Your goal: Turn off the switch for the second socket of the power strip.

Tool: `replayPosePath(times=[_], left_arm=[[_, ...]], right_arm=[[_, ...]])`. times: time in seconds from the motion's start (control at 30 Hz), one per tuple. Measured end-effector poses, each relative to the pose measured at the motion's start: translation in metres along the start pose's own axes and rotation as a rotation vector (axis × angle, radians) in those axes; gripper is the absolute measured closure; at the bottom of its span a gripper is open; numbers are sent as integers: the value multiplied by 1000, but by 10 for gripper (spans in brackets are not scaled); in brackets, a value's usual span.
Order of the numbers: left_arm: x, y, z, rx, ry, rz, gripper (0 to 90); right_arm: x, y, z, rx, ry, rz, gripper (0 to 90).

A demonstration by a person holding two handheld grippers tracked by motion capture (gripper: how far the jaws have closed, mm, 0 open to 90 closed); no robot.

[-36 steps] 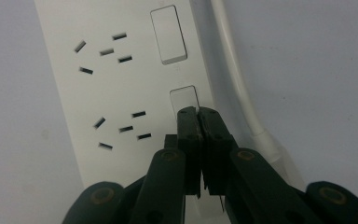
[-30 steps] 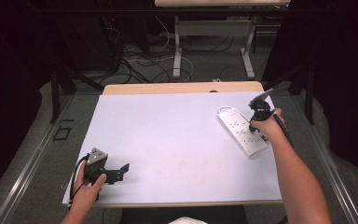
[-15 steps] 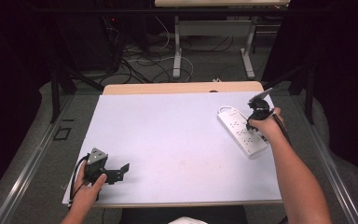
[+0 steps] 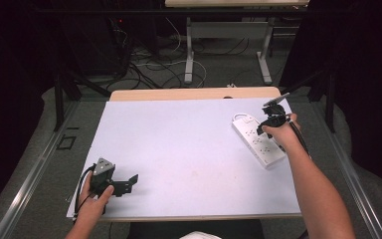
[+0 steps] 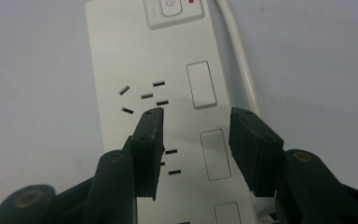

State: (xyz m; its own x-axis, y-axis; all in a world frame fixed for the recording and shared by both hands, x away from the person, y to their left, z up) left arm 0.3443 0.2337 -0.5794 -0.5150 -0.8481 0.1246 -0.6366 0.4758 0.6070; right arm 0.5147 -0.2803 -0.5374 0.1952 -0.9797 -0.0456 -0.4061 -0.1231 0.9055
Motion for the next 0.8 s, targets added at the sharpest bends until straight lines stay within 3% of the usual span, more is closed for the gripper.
replayPosePath(times=[0.3, 0.6, 0.8], left_arm=[[0, 0, 0, -6, 1, 2, 10], [0, 0, 0, -5, 1, -1, 11], [0, -1, 0, -5, 0, 4, 11]], right_arm=[[-7, 4, -5, 77, 15, -36, 450], [-13, 9, -6, 104, 76, -17, 408], [-24, 16, -8, 162, 122, -53, 393]])
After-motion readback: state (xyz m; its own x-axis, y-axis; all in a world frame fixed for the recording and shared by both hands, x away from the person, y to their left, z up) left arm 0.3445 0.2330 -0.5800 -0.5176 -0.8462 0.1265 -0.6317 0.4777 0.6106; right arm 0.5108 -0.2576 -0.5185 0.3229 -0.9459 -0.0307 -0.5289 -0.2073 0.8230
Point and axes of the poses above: each handheld gripper's, and its own axes: y roughly backward along the jaws, z roughly out of its underside, x roughly to its right, the point moved 5 cm from there along -y, roughly forward along the jaws, and after that the axes turned 3 degrees about z, right-handed, at the moved point
